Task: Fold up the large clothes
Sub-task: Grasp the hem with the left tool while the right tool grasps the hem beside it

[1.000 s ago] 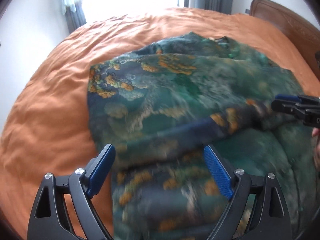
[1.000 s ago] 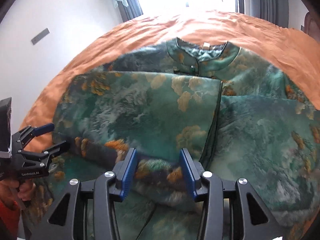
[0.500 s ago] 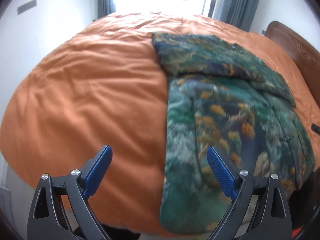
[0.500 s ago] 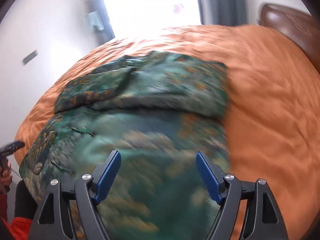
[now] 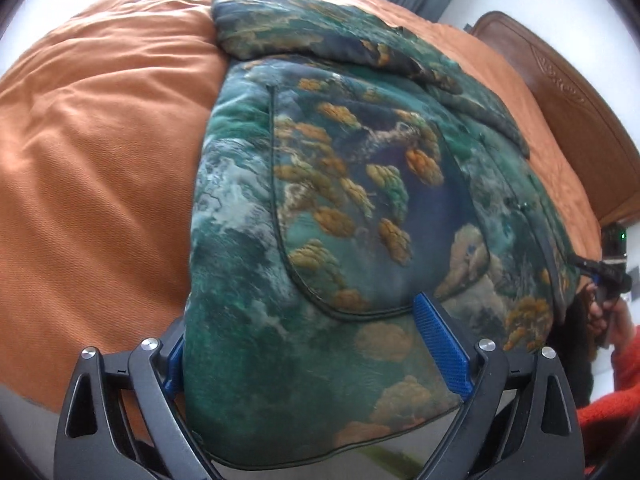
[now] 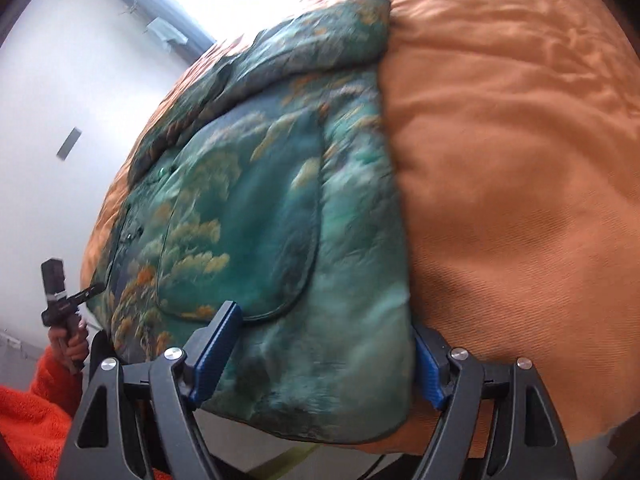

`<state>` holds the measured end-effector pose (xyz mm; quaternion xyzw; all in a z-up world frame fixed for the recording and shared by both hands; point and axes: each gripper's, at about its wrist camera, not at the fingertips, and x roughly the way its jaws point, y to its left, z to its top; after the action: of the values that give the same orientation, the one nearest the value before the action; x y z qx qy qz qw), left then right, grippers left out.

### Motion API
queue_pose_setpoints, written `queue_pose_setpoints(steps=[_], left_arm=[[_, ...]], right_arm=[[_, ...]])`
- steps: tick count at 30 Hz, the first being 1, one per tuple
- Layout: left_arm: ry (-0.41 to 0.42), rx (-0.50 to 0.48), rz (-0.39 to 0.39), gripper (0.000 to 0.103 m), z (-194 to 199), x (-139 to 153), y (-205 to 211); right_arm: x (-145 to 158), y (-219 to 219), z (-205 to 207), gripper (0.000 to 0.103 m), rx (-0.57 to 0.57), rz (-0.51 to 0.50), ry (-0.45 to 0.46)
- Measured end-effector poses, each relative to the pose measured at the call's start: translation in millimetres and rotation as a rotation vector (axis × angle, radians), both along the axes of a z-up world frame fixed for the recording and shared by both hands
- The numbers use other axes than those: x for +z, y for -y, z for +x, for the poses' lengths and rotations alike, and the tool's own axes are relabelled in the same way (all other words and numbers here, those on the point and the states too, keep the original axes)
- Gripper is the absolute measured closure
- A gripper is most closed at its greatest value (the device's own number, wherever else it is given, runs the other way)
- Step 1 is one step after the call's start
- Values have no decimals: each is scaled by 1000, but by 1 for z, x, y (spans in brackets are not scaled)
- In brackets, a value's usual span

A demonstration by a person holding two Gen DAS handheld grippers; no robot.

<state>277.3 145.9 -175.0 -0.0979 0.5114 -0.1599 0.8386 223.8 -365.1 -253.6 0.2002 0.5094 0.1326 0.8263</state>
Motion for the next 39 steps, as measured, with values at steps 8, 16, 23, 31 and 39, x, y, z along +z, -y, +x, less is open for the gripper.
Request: queue_pose_setpoints(steps=[8, 16, 23, 31, 39], left_arm=[[-41, -15, -1, 22, -6, -6, -3], [-55, 17, 21, 90, -17, 10, -13], [11, 12, 25, 93, -38, 46, -12], [-26, 21, 22, 93, -77, 40, -17], [-74, 36, -11, 93, -99, 33, -27]], right_arm=[[-10, -1, 7, 22, 12, 73, -41], [3, -4, 6, 81, 54, 57, -52], [38, -17, -1, 86, 67, 34, -1], [50, -21, -27, 87, 80, 41, 6], [35, -12, -48, 87, 53, 92, -52]])
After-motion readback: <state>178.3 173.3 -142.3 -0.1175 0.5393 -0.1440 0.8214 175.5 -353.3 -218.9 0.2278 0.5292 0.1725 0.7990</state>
